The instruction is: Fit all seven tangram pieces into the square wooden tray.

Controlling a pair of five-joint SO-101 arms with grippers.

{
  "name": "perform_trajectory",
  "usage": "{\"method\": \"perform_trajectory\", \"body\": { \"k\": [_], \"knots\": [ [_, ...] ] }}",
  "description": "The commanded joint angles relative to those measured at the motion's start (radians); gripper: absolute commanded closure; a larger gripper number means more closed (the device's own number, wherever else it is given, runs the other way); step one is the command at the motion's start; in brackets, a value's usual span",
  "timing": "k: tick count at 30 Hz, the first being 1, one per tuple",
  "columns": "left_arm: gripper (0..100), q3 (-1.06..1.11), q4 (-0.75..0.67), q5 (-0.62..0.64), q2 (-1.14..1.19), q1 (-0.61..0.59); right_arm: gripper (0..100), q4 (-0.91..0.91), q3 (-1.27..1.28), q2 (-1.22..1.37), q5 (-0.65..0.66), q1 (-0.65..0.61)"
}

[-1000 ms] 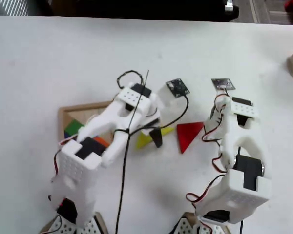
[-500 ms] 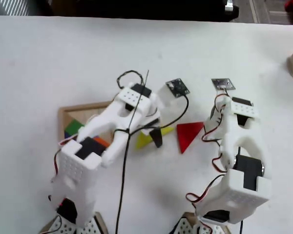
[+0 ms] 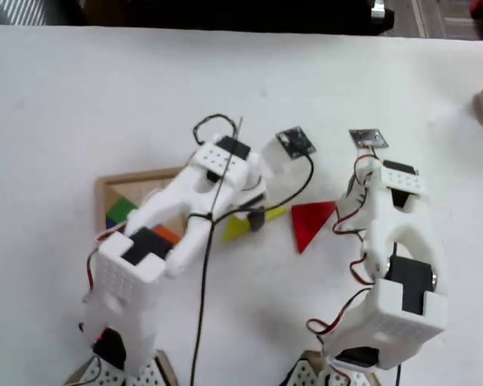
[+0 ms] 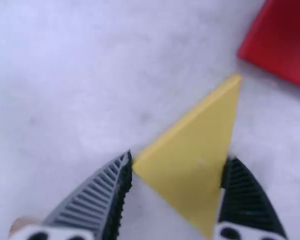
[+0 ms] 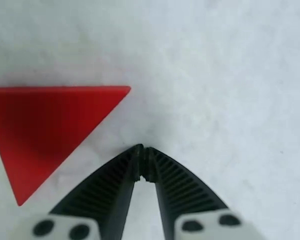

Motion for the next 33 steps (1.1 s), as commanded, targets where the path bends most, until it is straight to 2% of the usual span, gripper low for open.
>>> {"method": "perform_trajectory", "body": {
  "k": [1,16,19,21,25,33],
  "knots": [
    [81,-0.032,0.005,0.006,-0.002,-0.004,98.1,-0.019,-0.015,-0.044,-0.009,0.013],
    [81,-0.032,0.011,0.014,-0.005,-0.004,98.1,-0.021,-0.017,-0.042,-0.009,0.013],
    [88,-0.032,0.011,0.021,-0.005,-0.004,98.1,-0.03,-0.015,-0.042,-0.009,0.013],
    [92,-0.034,0.018,0.069,-0.007,0.007,98.1,-0.033,-0.015,-0.042,-0.011,0.013],
    [91,-0.034,0.04,0.112,-0.007,0.039,98.1,-0.033,-0.015,-0.042,-0.011,0.012],
    [91,-0.034,0.044,0.12,-0.007,0.041,98.1,-0.033,-0.015,-0.042,-0.011,0.012]
  ]
}}
